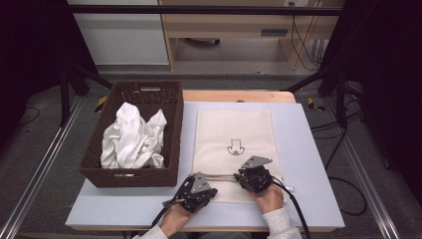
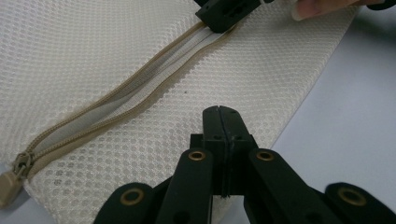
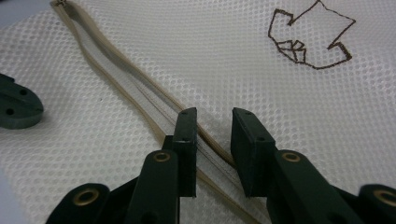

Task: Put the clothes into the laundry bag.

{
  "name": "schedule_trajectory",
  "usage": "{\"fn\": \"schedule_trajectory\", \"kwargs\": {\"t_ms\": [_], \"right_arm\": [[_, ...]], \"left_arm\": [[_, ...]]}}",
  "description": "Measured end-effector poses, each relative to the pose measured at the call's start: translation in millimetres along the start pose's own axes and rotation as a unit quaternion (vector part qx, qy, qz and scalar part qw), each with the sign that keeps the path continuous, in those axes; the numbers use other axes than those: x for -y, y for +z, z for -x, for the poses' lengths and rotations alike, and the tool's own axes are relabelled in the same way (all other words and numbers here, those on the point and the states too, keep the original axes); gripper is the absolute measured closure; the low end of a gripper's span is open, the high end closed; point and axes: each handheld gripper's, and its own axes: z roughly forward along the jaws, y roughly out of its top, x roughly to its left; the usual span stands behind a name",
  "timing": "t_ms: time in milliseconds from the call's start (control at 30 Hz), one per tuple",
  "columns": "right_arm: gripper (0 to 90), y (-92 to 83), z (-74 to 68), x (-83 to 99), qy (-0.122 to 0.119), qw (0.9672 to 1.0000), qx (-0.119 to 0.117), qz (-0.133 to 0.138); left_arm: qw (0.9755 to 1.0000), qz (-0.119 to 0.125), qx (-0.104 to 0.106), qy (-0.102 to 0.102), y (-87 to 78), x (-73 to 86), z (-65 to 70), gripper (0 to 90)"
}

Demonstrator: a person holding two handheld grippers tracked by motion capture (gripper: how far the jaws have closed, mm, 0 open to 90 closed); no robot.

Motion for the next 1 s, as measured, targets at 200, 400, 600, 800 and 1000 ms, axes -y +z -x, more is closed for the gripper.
{"fn": "schedule_trajectory", "kwargs": {"t_ms": [200, 400, 600, 800, 1000], "right_arm": [[79.2, 0.0, -2.6, 0.4, -0.005, 1.0, 0.003, 0.003], [86.2, -1.0, -1.4, 0.1, 0.001, 1.0, -0.001, 0.003], [87.1, -5.2, -0.3, -2.1, 0.002, 1.0, -0.004, 0.008], [87.8, -16.4, 3.1, -6.6, 0.007, 0.9994, -0.011, 0.031], [88.1, -19.6, 4.1, -9.1, 0.004, 0.9992, -0.01, 0.04]], "left_arm": [[1.0, -0.002, 0.0, -0.001, 0.1, -0.8, 0.2, 88.9], [1.0, -0.005, -0.004, 0.005, 0.6, -6.9, -0.4, 81.9], [0.9993, 0.011, -0.032, 0.014, 0.1, -32.5, -10.1, 67.3], [0.9983, 0.001, -0.056, 0.015, 21.3, -49.3, -21.7, 50.8], [0.9973, -0.015, -0.065, 0.03, 37.6, -49.4, -23.4, 54.1]]}}
